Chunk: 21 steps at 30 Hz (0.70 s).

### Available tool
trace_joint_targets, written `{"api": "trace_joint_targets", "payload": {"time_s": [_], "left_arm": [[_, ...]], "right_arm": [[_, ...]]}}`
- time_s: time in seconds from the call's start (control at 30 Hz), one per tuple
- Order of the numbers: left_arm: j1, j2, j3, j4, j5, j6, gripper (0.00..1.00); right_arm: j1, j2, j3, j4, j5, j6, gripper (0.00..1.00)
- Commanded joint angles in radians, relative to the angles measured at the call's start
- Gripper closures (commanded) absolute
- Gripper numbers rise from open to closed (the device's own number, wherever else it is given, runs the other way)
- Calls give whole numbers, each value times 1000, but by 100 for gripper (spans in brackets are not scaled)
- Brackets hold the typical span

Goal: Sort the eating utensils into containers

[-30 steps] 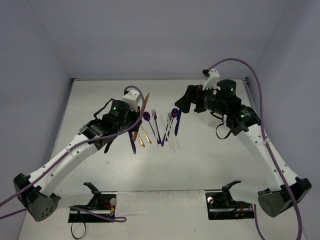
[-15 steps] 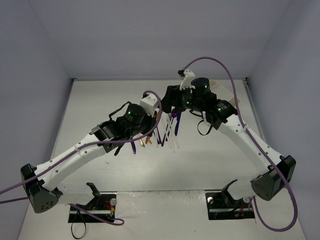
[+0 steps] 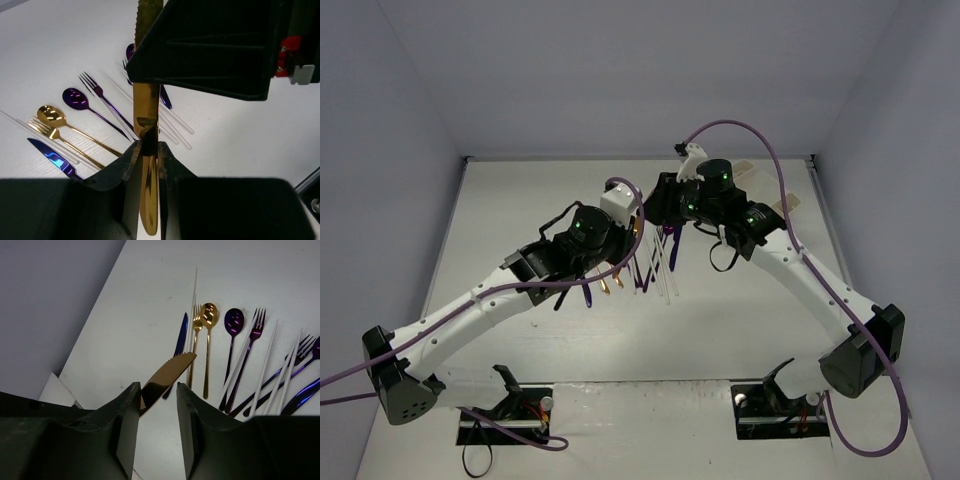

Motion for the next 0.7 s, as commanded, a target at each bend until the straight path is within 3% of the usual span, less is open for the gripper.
{"api": "trace_joint_targets", "payload": {"time_s": [0.0,0.13,0.27,0.47,0.57,0.67], "left_arm": [[-6,-2,40,115,-14,25,100],[-6,6,32,125,-9,27,100],[-5,4,11,128,-31,15,100],[11,-12,-33,101,-106,-33,25],[39,-35,-64,67,-133,-85,13],[99,-61,-97,11,-148,-148,9]], "right_arm": [[6,7,0,89,14,14,79],[6,14,5,92,17,7,100],[5,12,9,92,36,-16,100],[-34,-2,27,89,136,-97,100],[-133,1,61,89,135,-135,100],[-234,15,108,89,138,-184,100]]}}
